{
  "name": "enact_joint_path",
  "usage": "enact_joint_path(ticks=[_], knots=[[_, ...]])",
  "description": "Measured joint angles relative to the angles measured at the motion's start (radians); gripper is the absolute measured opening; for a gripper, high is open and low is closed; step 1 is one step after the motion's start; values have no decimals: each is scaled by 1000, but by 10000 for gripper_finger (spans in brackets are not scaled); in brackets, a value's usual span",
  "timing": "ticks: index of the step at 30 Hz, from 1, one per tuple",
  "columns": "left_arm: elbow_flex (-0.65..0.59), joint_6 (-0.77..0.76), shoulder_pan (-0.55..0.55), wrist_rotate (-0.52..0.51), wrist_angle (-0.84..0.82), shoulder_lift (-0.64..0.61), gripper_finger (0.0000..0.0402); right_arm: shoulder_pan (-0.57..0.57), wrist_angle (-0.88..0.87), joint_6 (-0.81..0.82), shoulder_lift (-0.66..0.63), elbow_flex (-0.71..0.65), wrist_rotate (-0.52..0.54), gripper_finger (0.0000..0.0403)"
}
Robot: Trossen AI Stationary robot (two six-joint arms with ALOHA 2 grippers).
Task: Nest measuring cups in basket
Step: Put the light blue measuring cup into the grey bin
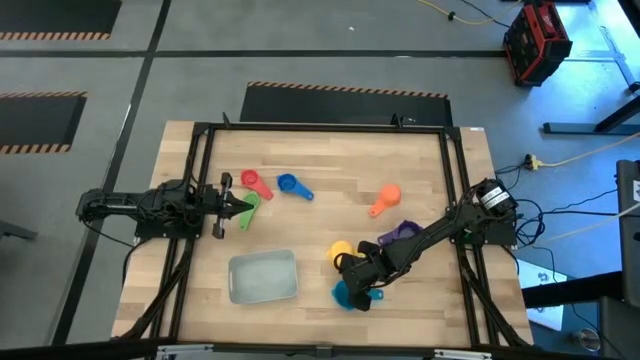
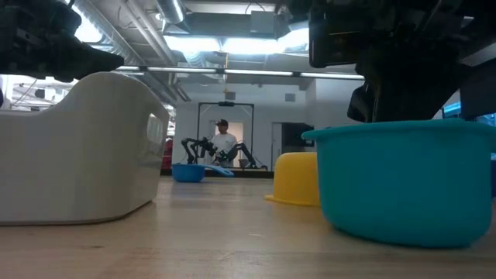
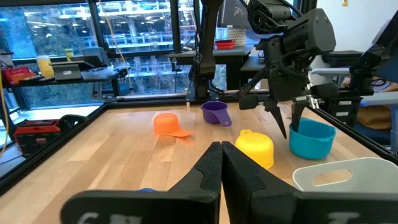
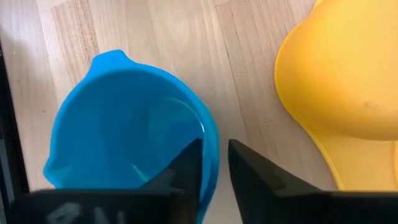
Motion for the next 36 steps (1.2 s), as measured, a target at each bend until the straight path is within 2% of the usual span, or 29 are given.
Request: enact_joint_path(ticks=[9,21,29,36], knots=[[0,0,0,0,0,0,0,0,7,-2,0,0,1,16],[0,0,0,0,0,0,0,-2,21,9,0,12,-73,14],[0,0,0,0,0,0,0,-2,-30,-21,-1,127,-78,14],[0,0,0,0,0,0,0,-27,-132,-73,-2,288,-80,15]])
